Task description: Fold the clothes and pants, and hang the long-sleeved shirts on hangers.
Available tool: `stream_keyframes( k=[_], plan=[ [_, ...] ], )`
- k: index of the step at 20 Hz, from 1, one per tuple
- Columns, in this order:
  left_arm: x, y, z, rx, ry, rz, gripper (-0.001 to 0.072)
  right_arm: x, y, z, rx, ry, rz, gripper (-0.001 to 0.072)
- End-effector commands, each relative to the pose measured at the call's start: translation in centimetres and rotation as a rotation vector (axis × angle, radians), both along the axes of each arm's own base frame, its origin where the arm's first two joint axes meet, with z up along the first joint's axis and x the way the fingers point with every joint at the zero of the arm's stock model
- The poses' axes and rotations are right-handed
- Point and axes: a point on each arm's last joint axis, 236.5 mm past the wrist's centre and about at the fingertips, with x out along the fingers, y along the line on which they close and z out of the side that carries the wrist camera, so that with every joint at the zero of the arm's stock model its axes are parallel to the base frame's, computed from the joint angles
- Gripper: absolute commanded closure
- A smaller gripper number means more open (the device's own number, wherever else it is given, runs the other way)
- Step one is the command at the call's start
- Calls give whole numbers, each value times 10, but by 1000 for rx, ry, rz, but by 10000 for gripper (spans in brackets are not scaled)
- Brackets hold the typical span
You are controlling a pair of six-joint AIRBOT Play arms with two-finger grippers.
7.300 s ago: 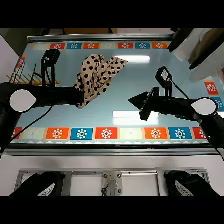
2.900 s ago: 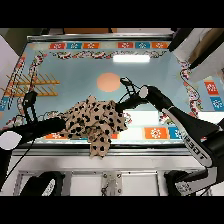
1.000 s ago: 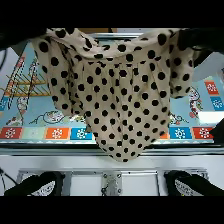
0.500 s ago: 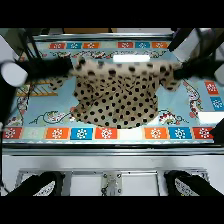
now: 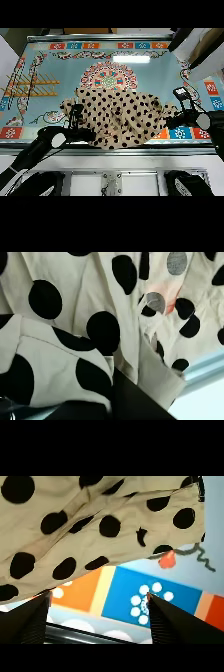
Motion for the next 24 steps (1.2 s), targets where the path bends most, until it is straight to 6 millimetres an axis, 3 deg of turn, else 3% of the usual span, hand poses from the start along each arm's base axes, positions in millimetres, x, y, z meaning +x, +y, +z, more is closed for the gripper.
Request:
stream_keyframes(
  k=[1, 4, 8, 10, 14, 19, 20, 23, 24],
  plan=[
    [-16, 1, -7, -2, 5, -13, 699, -3, 24, 24, 16, 9, 53, 105],
    [-14, 2, 2, -15, -24, -15, 699, 6, 77, 24, 67, 39, 88, 105],
    [-13, 1, 11, -32, -51, -16, 699, 8, 172, -23, 123, 137, 105, 106],
    [-14, 1, 10, -32, -48, -15, 699, 9, 209, -52, 140, 170, 92, 106],
    [-13, 1, 10, -32, -49, -15, 699, 20, 239, -97, 118, 252, 21, 106],
    [-13, 1, 10, -32, -48, -15, 699, 32, 249, -122, 89, 285, 16, 106],
    [-13, 1, 10, -32, -48, -15, 699, 31, 248, -126, 83, 292, 15, 155],
    [-13, 1, 10, -30, -48, -15, 699, 33, 247, -120, 71, 275, 63, 628],
    [-13, 4, 10, -26, -38, -6, 699, 35, 240, -111, 49, 261, 89, 700]
  ],
)
